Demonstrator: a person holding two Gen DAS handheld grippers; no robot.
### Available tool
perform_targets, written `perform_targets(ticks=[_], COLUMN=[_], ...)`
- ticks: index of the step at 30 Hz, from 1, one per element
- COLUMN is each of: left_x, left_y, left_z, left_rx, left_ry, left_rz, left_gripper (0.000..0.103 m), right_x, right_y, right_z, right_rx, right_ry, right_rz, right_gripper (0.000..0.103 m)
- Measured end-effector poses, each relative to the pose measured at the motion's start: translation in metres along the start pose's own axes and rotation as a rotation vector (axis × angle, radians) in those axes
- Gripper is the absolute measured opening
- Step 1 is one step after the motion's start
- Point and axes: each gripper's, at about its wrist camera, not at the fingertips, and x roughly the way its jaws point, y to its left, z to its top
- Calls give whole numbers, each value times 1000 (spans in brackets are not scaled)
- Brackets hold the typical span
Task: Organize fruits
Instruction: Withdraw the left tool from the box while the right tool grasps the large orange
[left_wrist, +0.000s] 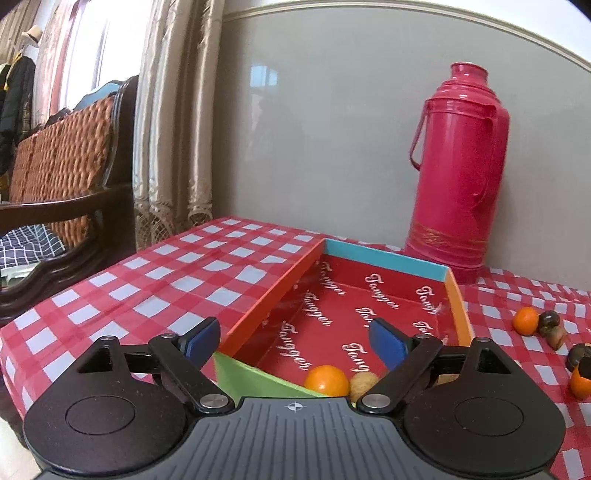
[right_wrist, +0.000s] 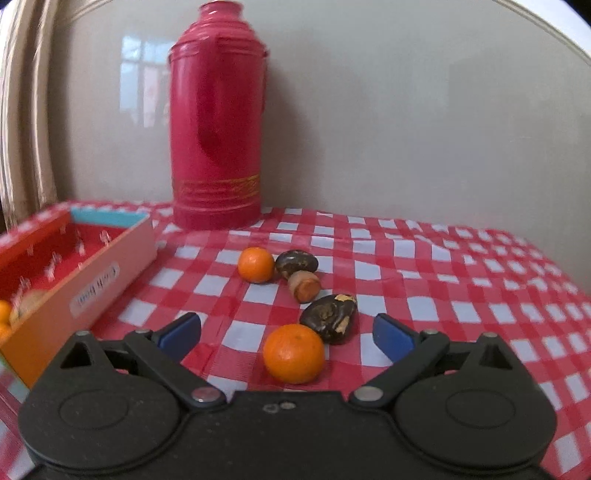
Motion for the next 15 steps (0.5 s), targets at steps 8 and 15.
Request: perform_targets(ticks=[8,15], left_x=[3,6], left_y=[11,22], left_z=[1,1], left_rx=[-19,-49], left_ry=[7,12], left_rz=[17,19], left_gripper=[87,87], right_x=[15,27], right_y=[3,-2], right_z=[-3,-6], right_rx=[3,57], right_ry=[67,117], right_rz=[-2,-4], right_gripper=[81,66])
